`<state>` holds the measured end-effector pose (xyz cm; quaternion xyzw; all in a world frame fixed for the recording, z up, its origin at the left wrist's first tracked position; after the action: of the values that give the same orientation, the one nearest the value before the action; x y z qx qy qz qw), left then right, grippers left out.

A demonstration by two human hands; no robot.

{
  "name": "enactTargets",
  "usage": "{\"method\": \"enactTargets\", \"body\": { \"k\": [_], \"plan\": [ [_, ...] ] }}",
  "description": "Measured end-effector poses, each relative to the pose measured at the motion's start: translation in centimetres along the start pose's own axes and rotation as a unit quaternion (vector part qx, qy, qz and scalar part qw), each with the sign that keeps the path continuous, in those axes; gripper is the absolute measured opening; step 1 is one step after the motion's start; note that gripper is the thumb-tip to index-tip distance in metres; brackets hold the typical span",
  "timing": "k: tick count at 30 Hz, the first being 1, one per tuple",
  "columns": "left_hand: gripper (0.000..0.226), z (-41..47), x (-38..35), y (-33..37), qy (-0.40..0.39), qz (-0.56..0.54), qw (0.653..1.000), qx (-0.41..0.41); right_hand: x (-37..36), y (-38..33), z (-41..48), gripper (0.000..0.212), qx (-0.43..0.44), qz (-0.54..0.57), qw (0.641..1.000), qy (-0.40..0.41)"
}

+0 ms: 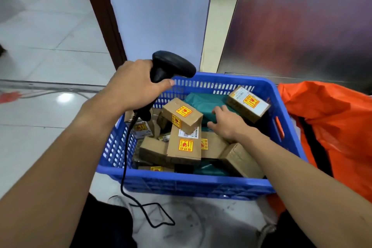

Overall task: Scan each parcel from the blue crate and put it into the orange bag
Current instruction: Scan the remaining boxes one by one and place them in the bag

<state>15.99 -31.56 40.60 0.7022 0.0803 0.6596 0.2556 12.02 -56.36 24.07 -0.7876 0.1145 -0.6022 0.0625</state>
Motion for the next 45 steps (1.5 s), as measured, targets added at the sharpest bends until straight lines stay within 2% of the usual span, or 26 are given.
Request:
{"method": "enactTargets", "body": {
  "k": [5,10,14,22,29,32,40,43,45],
  "plan": [
    [0.038,0.4,0.0,-1.4,-0.033,-0.005,0.999,0.025,-2.3,-2.4,2.4,0.075,0.020,0.021,1.000,-0.006],
    [0.039,0.8,0.1,-2.7,-0.040,0.007,0.998,0.048,-4.8,-4.5,4.6,0.085,0.027,0.025,0.999,-0.030],
    [0.042,1.1,0.7,-3.7,-0.040,-0.004,0.997,0.062,-5.7,-5.0,5.8,0.083,0.003,-0.007,1.000,-0.014],
    [0.042,1.4,1.3,-6.3,-0.042,-0.012,0.994,0.098,-5.4,-4.5,6.3,0.072,-0.031,0.037,0.999,0.001],
    [0.040,1.5,1.4,-5.4,-0.033,-0.025,0.994,0.097,-4.0,-3.9,5.1,0.076,-0.080,0.069,0.994,-0.013],
    [0.038,1.4,1.3,-4.3,-0.032,-0.042,0.995,0.086,-1.7,-3.5,3.9,0.075,-0.091,0.095,0.991,0.024],
    [0.030,0.3,0.5,-1.4,-0.060,-0.142,0.987,0.048,5.8,1.7,-2.4,0.050,-0.097,0.137,0.979,0.116],
    [0.023,-0.2,-0.1,-0.2,-0.091,-0.238,0.966,0.043,8.2,4.8,-5.9,0.054,-0.134,0.210,0.953,0.175],
    [0.016,-0.8,-0.4,0.5,-0.125,-0.335,0.932,0.054,9.1,6.4,-7.9,0.057,-0.151,0.279,0.925,0.208]
  ]
}}
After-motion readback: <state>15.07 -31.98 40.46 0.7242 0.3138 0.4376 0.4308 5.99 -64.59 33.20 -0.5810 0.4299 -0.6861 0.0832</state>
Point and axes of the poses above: each hand's wrist, its own z-axis towards the middle knuckle, its own x-axis out of the back of the hand, y = z × x, the point moved 4 cm from there along z, towards the middle knuckle, and after that the axes turned 7 degrees about x, right-handed, at the moved point
